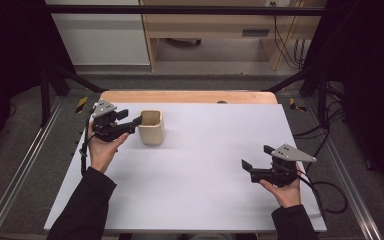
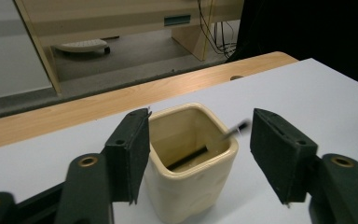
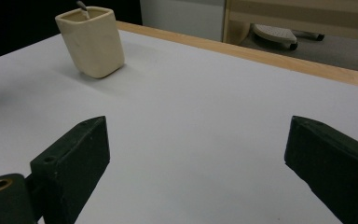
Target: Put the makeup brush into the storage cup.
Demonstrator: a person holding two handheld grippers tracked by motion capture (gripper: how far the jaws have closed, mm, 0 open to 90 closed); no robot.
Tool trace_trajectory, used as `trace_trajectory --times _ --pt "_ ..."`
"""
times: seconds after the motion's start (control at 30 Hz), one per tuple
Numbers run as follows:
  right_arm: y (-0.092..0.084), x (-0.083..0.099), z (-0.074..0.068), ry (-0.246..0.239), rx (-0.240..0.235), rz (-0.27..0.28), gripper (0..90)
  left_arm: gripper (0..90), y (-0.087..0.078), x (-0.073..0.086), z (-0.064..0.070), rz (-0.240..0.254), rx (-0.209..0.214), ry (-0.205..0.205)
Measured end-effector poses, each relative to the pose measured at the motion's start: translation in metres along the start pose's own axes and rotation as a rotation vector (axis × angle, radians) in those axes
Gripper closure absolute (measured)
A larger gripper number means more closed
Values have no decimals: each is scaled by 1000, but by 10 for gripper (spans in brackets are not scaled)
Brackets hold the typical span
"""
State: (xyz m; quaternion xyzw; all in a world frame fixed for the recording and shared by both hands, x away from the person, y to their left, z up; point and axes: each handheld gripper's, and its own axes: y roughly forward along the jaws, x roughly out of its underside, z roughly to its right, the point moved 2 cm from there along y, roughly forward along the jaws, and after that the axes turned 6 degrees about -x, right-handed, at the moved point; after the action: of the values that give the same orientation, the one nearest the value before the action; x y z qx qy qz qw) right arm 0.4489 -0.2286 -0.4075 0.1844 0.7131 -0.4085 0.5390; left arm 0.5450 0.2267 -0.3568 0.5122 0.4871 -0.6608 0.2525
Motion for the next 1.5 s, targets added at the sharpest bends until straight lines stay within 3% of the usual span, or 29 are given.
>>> trace_trajectory --times 0.17,0.4,0.73,1.1,1.5 --pt "-1 0 0 -1 -1 4 70 283 -12 4 7 9 27 25" --pt "-1 0 0 2 -7 9 69 199 -30 14 13 20 64 28" --pt "-1 0 0 -5 -5 7 69 163 -49 33 15 52 94 39" --pt "0 2 -1 -3 -10 0 70 123 -62 63 13 45 119 21" --pt "-1 3 -2 -3 -16 1 71 93 -66 81 12 2 130 12"
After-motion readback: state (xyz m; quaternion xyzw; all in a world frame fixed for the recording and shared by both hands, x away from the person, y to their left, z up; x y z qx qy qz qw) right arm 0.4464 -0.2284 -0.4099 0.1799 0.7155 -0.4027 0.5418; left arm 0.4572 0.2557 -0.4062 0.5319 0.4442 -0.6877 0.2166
